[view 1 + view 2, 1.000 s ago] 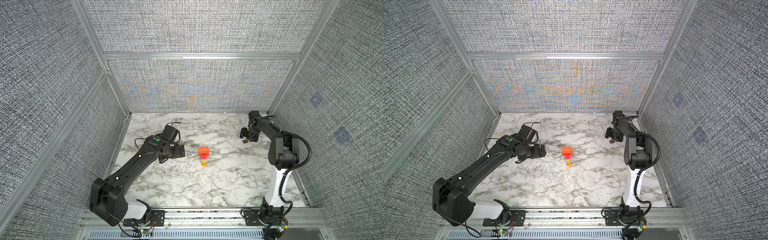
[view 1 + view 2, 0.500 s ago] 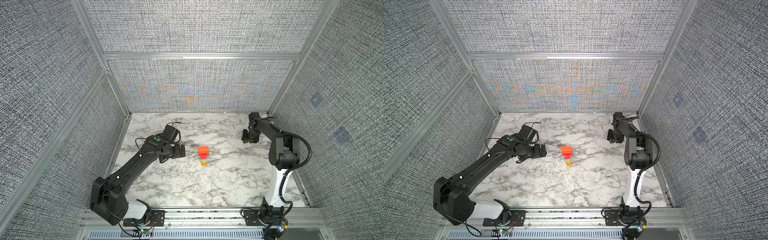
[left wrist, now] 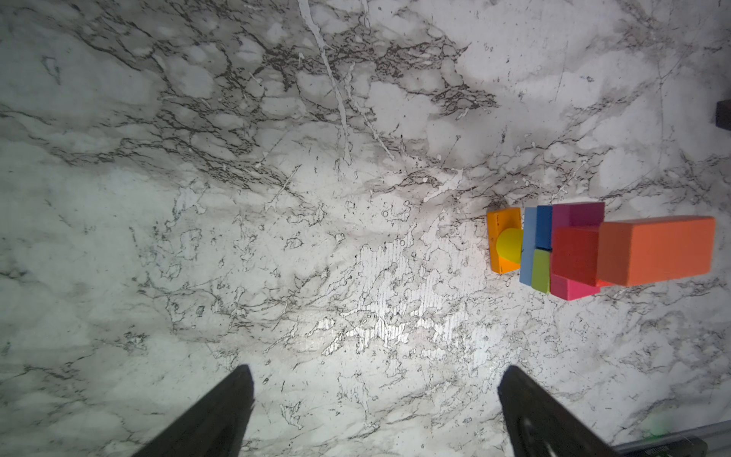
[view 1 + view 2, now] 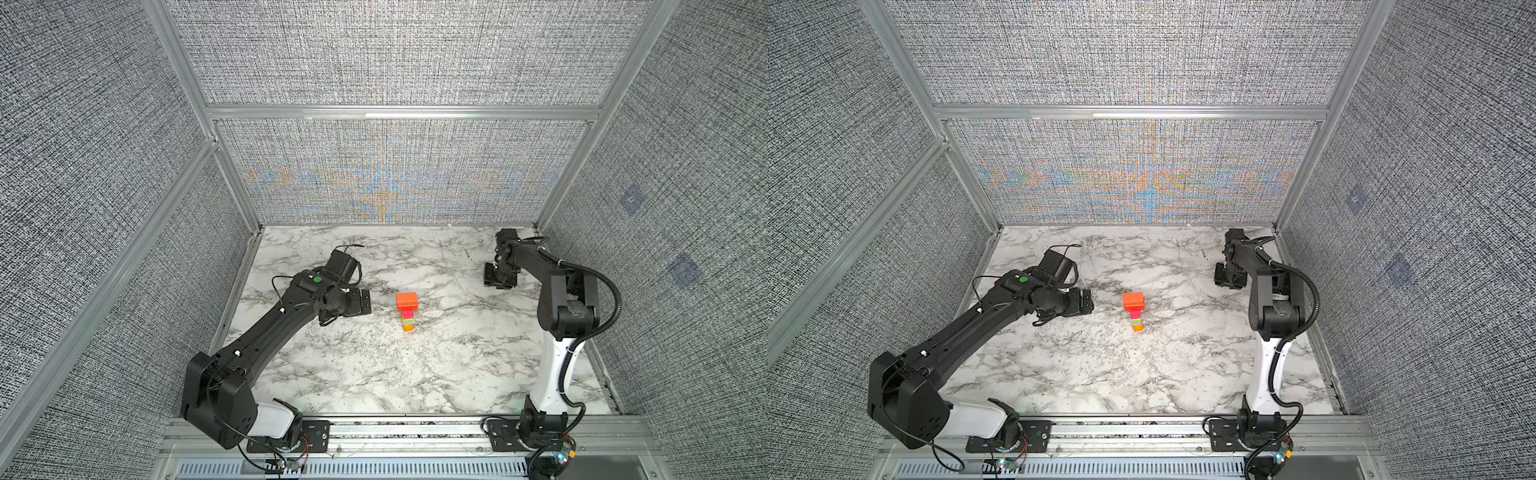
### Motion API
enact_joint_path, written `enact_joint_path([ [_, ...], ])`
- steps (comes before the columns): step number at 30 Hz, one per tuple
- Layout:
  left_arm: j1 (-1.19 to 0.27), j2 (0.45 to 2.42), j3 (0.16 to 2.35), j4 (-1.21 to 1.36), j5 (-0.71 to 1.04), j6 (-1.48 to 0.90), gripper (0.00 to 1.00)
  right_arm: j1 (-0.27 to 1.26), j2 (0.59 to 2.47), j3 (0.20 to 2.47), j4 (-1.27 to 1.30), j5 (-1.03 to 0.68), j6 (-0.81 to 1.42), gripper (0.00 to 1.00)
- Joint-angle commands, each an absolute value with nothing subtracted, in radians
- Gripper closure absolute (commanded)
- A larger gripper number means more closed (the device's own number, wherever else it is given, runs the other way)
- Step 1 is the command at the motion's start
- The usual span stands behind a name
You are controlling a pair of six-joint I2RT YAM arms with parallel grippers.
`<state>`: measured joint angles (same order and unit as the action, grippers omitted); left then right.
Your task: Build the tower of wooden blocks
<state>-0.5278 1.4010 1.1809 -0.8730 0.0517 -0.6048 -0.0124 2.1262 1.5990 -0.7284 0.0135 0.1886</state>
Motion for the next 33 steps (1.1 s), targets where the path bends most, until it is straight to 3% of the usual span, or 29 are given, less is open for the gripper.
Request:
enact_joint_path([
  [1,-0.526,1.399,1.186,-0.874,0.043,-0.597,0.01,-0.015,2.132,1.612,-0.731,0.016,0.174,0.64],
  [10,-0.525,1.413,1.199,-0.878,0.046,-0.595,0.01,-0.018,2.138,1.613,-0.723,0.005,0.166,0.77],
  [14,-0.525,1.411,1.198,-0.881,0.045,-0.595,0.01,-0.018,2.136,1.614,-0.726,0.011,0.164,0.76],
  [19,-0.525,1.406,1.197,-0.883,0.04,-0.592,0.01,-0.017,2.118,1.601,-0.74,0.072,0.161,0.48],
  [26,-0.525,1.417,1.198,-0.879,0.047,-0.589,0.01,-0.021,2.139,1.64,-0.756,0.061,0.166,0.44],
  [30,-0.525,1.413,1.197,-0.88,0.045,-0.588,0.01,-0.031,2.169,1.697,-0.772,0.04,0.165,0.28],
  [33,-0.523,1.414,1.197,-0.885,0.042,-0.588,0.01,-0.036,2.185,1.728,-0.772,0.017,0.15,0.21],
])
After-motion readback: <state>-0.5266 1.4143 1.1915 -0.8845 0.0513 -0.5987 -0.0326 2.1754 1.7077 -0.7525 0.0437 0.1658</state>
